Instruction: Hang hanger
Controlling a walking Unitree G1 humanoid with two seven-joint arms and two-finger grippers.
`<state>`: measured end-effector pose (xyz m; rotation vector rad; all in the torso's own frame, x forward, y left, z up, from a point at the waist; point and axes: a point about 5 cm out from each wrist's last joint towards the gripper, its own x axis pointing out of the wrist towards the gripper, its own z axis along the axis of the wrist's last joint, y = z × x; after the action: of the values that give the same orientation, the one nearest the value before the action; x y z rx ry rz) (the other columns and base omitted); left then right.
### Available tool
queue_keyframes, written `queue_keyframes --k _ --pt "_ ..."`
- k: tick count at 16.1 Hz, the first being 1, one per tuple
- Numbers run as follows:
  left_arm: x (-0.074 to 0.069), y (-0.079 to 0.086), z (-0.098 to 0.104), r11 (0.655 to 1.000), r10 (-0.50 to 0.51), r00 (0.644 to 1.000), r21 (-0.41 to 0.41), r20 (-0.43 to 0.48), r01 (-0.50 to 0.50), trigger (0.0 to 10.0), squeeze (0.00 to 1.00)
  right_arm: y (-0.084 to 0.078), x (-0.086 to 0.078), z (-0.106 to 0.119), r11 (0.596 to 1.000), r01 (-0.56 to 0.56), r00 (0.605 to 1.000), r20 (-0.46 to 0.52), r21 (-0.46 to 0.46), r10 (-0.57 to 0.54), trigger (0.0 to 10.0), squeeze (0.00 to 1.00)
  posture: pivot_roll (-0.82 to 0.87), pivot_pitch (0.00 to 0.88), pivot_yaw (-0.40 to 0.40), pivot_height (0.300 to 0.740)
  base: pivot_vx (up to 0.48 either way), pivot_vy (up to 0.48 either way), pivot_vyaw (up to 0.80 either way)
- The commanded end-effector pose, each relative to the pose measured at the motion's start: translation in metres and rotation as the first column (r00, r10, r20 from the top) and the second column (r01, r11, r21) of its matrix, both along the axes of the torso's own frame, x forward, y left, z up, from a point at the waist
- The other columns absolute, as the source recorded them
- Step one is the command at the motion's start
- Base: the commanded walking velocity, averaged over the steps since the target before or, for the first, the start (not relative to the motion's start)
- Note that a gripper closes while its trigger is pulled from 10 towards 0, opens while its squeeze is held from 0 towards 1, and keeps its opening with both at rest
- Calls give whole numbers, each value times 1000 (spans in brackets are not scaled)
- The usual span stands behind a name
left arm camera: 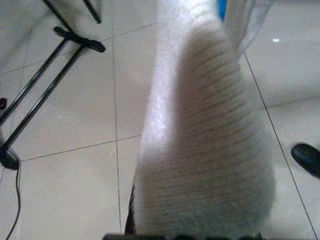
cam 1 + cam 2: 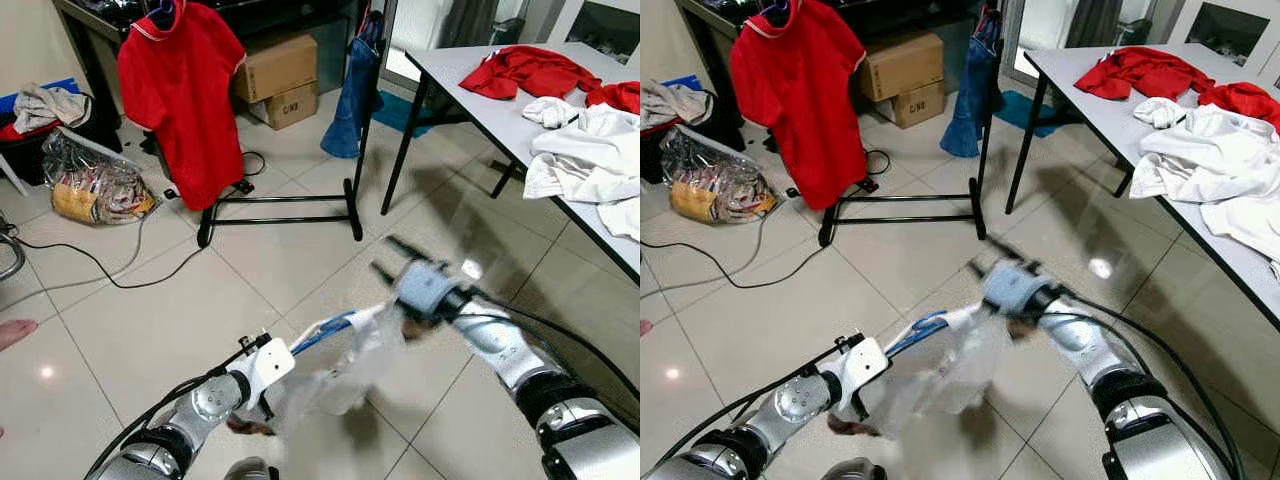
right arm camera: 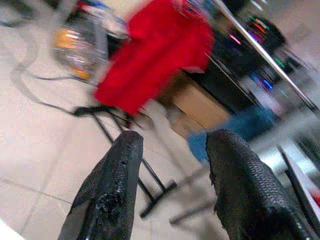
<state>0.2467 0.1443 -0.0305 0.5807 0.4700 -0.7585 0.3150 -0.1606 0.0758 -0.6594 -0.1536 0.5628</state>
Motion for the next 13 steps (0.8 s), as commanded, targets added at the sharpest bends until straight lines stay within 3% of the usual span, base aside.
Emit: queue_keyframes --k 1,4,5,7,8,9,10,11,12,13 --pt "8 2 6 994 97 995 -58 35 -95 0 0 -18 13 13 982 155 988 10 105 -157 10000 0 144 5 -3 740 0 0 0" --pt "21 7 18 941 290 954 -202 75 -270 0 0 -36 19 19 923 300 952 -21 240 -304 10000 0 145 5 -3 740 0 0 0" --pt "26 6 23 912 343 935 -267 87 -310 0 0 -46 20 20 870 380 922 -54 315 -383 10000 0 148 6 -4 740 0 0 0" --pt "28 3 27 888 374 923 -321 87 -329 0 0 -59 20 19 788 476 875 -117 391 -470 10000 0 152 8 -5 740 0 0 0" --pt "28 3 27 880 384 919 -335 85 -337 0 0 -62 20 19 769 494 864 -130 406 -486 10000 0 152 8 -5 740 0 0 0" --pt "34 4 33 813 468 881 -425 68 -399 0 0 -67 17 15 727 524 845 -165 443 -508 10000 0 156 10 -5 740 0 0 0" --pt "38 6 38 745 532 846 -497 38 -446 118 0 -64 12 8 724 522 848 -186 450 -496 10000 0 157 10 -5 740 0 0 0" --pt "39 6 40 709 551 835 -536 16 -458 7255 0 -56 4 -2 744 502 864 -206 441 -460 10000 0 159 10 -5 740 0 0 0" --pt "39 5 40 706 550 835 -541 14 -456 7255 0 -54 2 -5 749 496 867 -210 440 -451 10000 0 159 10 -5 740 0 0 0" --pt "38 4 41 705 545 838 -549 17 -448 10000 0 -49 -2 -10 759 484 875 -222 436 -430 10000 0 162 12 -4 740 0 0 0"
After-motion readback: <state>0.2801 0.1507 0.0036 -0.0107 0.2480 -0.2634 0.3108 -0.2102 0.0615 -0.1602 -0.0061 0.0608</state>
